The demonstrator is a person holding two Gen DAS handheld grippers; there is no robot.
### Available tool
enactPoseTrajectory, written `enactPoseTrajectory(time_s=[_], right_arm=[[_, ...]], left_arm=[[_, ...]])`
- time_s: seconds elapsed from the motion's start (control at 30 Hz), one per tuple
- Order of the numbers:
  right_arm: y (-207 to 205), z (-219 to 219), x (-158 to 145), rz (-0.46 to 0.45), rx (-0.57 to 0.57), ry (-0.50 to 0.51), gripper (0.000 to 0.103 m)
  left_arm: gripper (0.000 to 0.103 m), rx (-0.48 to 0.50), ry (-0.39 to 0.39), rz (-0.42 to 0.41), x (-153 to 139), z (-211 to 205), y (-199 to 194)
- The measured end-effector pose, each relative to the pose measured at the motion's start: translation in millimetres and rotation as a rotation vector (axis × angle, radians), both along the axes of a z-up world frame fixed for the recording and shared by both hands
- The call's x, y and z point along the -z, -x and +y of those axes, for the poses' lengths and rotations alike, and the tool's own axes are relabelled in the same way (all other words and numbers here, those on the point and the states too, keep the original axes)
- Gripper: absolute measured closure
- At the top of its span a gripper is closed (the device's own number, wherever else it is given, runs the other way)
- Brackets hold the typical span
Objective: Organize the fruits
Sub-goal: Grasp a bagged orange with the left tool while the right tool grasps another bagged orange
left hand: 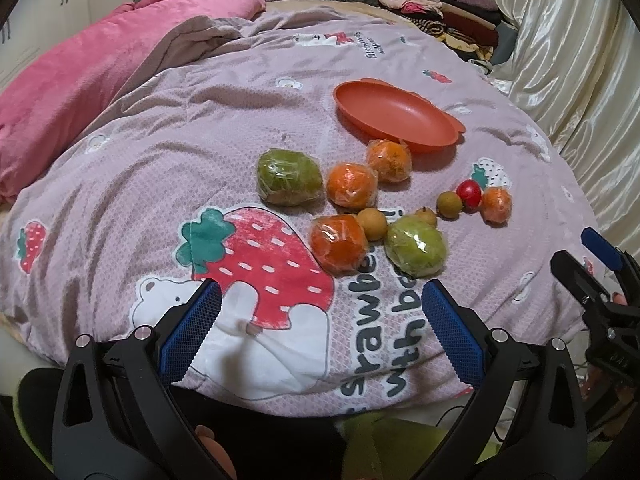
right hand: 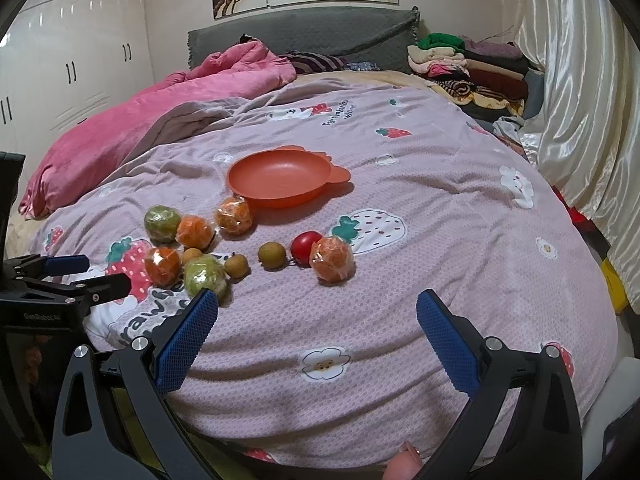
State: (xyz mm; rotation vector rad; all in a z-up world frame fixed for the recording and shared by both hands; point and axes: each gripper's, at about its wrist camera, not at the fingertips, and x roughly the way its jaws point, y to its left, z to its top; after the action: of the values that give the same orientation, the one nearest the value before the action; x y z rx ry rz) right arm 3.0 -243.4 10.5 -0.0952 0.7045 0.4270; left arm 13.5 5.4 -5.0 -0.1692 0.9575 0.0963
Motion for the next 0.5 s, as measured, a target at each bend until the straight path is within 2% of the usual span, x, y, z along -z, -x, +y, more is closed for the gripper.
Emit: enactPoseTrajectory(time_s=[0.2, 0.4, 0.5], right_arm=[[-16, -1, 6, 0.013, -0.007, 0.019, 0.004], [-34, 1, 15, 0.045, -0.021, 0.040, 0.004], [-46, 1, 21, 0.060, -0.024, 0.070, 0.004]], left_arm=[[0.008, 0.021, -0.007, 0.003, 6, 6, -11], [0.009, 0.068, -0.051, 0.009, 12, 5, -26], [0.014, 0.102, -0.072, 0.016, 17, 2, -31]])
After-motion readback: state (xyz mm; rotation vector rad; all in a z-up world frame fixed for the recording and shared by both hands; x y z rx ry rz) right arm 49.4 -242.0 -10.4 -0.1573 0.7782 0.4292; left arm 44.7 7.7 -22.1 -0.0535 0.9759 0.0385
